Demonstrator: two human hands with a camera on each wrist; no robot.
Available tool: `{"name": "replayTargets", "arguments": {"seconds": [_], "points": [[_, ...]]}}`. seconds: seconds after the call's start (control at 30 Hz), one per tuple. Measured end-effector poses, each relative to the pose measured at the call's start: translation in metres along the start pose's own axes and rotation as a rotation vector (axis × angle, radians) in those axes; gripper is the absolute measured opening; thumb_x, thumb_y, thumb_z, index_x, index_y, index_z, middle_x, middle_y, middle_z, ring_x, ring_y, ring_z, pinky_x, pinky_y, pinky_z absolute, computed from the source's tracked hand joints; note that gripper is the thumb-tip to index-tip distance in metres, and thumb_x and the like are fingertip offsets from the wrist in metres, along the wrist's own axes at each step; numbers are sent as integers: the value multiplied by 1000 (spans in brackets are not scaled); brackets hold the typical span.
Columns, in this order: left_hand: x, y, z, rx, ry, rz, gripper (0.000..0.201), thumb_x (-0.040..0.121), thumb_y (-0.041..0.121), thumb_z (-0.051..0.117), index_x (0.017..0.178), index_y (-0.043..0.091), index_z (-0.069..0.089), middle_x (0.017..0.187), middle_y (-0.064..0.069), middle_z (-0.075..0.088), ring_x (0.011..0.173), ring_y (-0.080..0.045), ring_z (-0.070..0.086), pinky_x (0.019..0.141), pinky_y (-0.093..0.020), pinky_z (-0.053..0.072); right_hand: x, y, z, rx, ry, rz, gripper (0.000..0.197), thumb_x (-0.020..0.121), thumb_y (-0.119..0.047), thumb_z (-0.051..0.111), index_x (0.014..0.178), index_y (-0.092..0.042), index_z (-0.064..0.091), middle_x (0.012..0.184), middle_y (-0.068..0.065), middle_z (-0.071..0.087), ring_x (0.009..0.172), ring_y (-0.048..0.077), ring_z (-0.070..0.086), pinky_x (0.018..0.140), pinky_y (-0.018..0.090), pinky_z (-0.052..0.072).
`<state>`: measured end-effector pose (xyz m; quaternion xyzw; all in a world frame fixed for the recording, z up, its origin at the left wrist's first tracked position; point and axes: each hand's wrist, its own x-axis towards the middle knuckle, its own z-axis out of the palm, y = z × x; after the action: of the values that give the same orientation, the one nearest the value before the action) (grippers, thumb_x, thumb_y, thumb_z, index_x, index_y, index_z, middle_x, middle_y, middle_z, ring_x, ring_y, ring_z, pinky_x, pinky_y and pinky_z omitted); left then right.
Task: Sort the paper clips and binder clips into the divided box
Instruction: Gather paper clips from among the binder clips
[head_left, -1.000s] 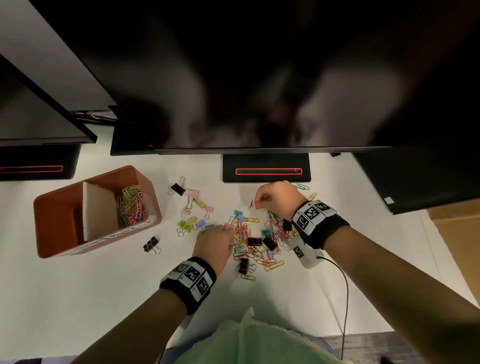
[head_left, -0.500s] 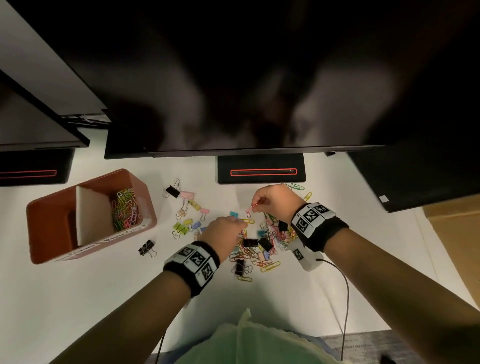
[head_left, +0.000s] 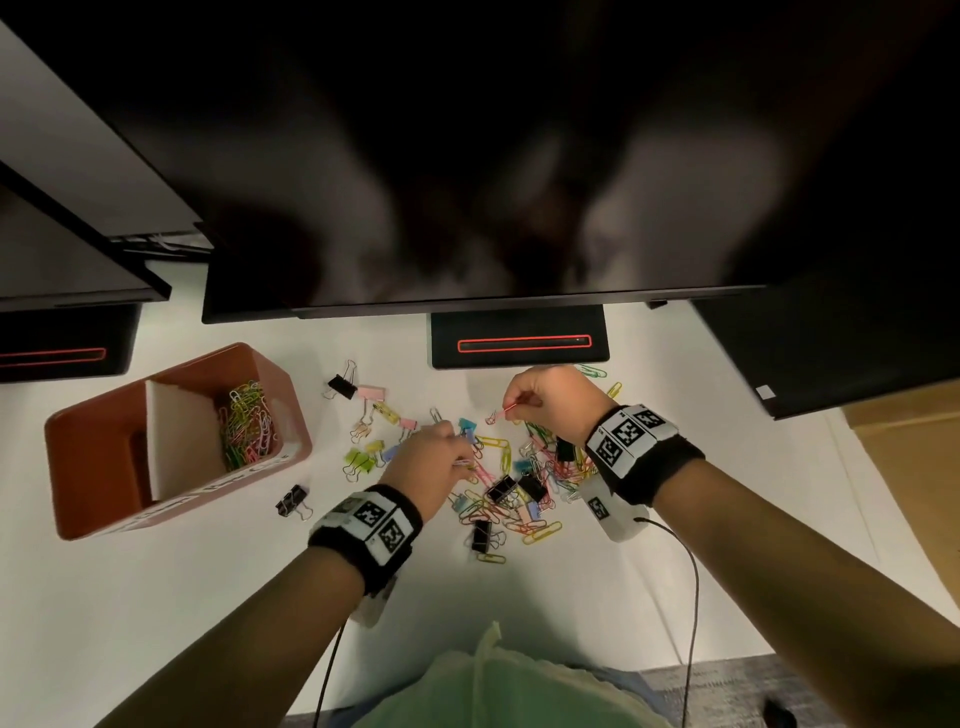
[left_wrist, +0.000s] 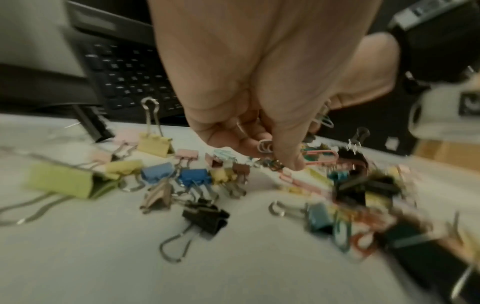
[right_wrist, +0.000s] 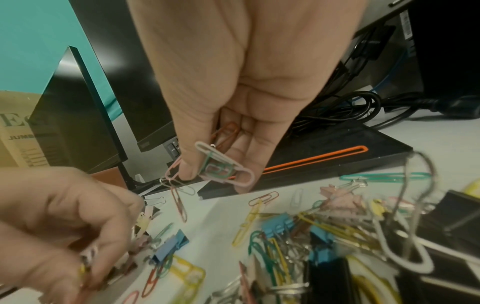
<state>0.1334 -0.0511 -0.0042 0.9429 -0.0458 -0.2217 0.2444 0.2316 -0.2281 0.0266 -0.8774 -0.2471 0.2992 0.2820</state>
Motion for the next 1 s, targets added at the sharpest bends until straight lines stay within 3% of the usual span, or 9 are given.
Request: {"name": "replayTargets", "arguments": {"seconds": [0.1,0.2,0.33,0.43,0.57,0.67,0.8,0.93,1.0], "points": [[-25,-7,-24,-218,124,-13,12,84,19,64,91,10,66,88,2,49,73,-8,49,70,-16,40,0,-9,0,-28,26,-34,11,85,-19,66,94,-14,69,95,2,69,84,12,61,81,24,51],[-54,-25,-58,-325,240,-47,6,81,15,68,85,12,65,85,4,52,72,2,50,67,-3,38,6,-28,3,-40,55,-96,10,85,-19,66,94,-16,69,93,-2,66,83,10,59,81,26,52],[-88,-67,-106,-278,386,-166,5,81,17,67,84,19,64,80,5,50,70,-11,50,65,-12,40,27,-80,10,-43,78,-217,10,84,-20,67,92,-14,70,92,2,68,81,13,60,80,29,52],[-109,-111,-132,-216,436,-320,4,82,21,66,84,22,63,84,2,54,72,-9,51,63,-13,36,52,-138,25,-34,110,-316,13,83,-25,68,90,-14,69,89,2,67,76,12,58,77,24,49],[-116,-150,-144,-246,423,-455,8,79,25,68,82,23,61,79,4,61,77,-14,57,73,-26,41,88,-210,58,4,121,-389,11,84,-20,66,92,-13,69,92,2,68,81,11,57,79,24,46],[-116,-154,-144,-368,340,-462,33,75,17,75,105,14,61,91,2,63,82,-9,57,83,-25,46,110,-242,86,14,93,-300,21,87,-22,62,104,-12,66,101,6,69,94,19,62,87,31,49],[-122,-155,-147,-397,312,-437,59,78,13,71,132,10,45,124,-7,58,107,-15,57,98,-29,44,114,-245,98,34,35,-184,35,93,-29,52,124,-13,54,110,8,67,100,21,62,90,31,49],[-125,-135,-148,-400,386,-305,45,83,20,66,126,19,51,115,2,62,100,-8,59,91,-27,47,86,-208,83,134,90,-204,25,94,-24,51,116,-17,59,104,-2,65,84,7,57,80,20,46],[-116,-115,-140,-445,380,-229,37,85,22,63,121,23,53,107,9,61,95,-3,58,82,-17,46,70,-171,74,94,148,-156,20,93,-20,53,111,-18,62,99,-3,64,75,4,53,75,19,45]]}}
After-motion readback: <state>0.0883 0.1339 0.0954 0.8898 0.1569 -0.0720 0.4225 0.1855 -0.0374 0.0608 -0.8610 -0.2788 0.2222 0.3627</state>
